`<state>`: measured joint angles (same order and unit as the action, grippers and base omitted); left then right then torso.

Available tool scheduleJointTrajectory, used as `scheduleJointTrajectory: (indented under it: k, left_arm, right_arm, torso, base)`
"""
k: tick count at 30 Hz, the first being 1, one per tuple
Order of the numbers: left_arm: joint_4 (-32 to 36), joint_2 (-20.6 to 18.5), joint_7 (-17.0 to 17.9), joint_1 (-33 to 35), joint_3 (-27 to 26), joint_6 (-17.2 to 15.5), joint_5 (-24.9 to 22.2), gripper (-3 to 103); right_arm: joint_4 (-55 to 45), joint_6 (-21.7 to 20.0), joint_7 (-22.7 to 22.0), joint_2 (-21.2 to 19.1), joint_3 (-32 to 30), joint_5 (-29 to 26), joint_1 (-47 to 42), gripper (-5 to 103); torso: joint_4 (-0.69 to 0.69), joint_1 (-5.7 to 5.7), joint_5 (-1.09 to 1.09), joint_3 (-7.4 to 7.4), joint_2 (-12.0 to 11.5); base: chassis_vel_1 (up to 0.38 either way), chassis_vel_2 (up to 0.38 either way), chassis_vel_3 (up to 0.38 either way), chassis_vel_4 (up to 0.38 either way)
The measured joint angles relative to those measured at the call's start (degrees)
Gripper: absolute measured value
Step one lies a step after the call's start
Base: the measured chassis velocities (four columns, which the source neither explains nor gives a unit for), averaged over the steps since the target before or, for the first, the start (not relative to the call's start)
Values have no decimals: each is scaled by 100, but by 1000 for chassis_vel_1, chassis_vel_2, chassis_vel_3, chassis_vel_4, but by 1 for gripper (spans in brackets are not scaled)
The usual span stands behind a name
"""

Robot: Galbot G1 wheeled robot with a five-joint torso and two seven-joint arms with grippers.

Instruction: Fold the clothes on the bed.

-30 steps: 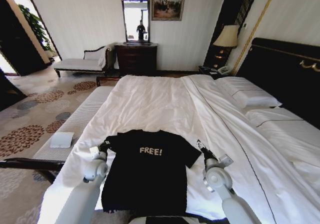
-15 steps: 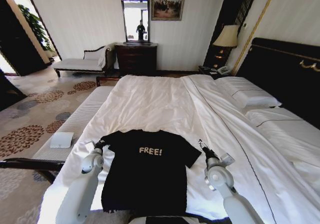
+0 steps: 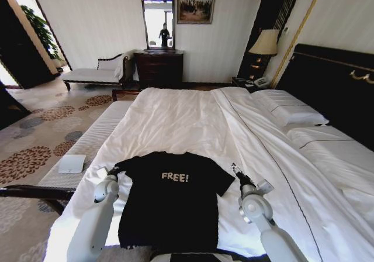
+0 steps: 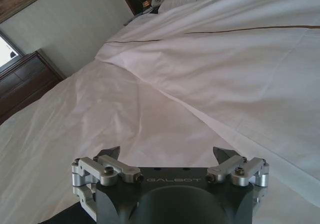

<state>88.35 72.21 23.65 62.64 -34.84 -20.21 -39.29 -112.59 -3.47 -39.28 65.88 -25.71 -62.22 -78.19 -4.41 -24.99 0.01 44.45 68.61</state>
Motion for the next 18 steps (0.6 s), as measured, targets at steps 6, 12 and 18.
scheduleJointTrajectory:
  k: [6,12,18]
  left_arm:
    - [589,176,107,559,-314,83,-322,31]
    - [1440,464,101,1444,-384,46,-672,52]
    - [1538,854,30,1633,-240,38,-726,74]
  right_arm:
    - [-7,0,3,43,-1,6,-9,100]
    - [22,3,12,39,-1,7,-8,100]
    - [24,5,14,80,54,36,17,100]
  torso:
    - [0,0,1,0,0]
    - [1,1,-1,-1,0]
    - [-1,2,0,0,2]
  base:
    - [0,0,0,0]
    - [0,0,0,0]
    - [0,0,0,0]
